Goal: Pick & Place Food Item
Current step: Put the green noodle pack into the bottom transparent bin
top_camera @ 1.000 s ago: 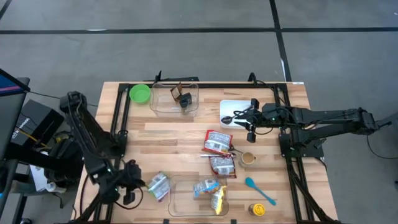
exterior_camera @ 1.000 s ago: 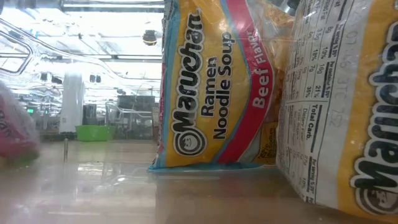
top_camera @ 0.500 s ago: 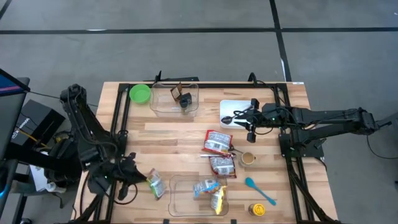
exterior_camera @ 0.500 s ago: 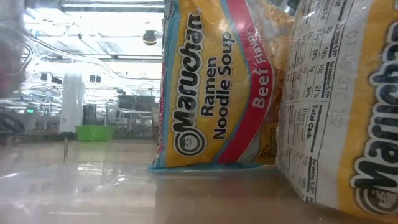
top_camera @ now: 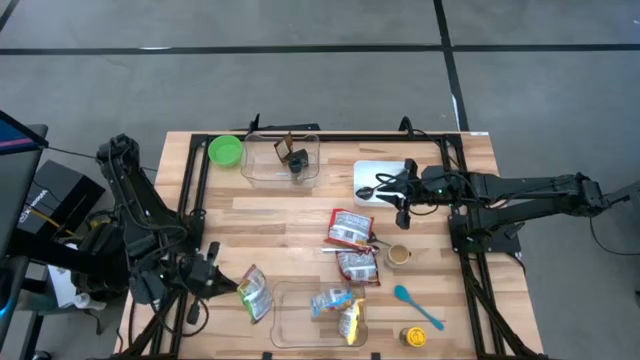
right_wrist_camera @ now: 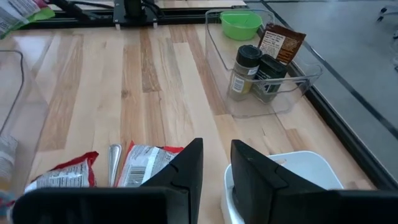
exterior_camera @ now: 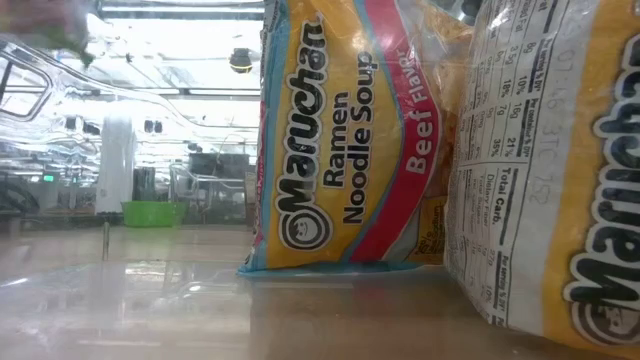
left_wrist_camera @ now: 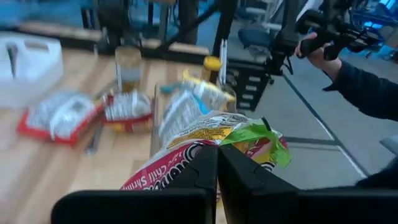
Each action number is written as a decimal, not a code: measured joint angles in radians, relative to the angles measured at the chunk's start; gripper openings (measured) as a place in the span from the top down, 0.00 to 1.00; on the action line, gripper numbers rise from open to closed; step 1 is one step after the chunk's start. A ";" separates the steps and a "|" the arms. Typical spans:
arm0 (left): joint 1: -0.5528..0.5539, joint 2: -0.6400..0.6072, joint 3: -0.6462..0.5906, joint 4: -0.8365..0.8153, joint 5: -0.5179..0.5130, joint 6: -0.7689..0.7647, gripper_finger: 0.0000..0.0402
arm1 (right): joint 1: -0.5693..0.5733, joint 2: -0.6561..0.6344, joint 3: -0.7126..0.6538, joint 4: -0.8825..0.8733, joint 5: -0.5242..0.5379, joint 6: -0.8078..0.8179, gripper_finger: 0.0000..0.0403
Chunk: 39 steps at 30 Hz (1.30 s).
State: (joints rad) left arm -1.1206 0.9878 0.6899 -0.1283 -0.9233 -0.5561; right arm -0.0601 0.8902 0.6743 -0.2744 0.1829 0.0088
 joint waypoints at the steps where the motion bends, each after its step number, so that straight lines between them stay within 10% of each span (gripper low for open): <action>1: 0.000 0.000 0.000 0.016 -0.015 0.033 1.00 | 0.000 0.000 0.000 0.000 0.000 0.006 0.81; 21: 0.110 0.000 0.000 0.106 -0.167 0.262 1.00 | 0.000 0.000 0.000 0.098 0.000 0.031 0.81; 39: 0.288 0.114 0.000 0.296 -0.138 0.176 1.00 | 0.026 0.000 0.000 0.098 -0.053 0.555 0.81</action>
State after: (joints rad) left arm -0.8331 1.1016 0.6903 0.1674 -1.0611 -0.3805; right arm -0.0339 0.8902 0.6743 -0.1767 0.1295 0.5638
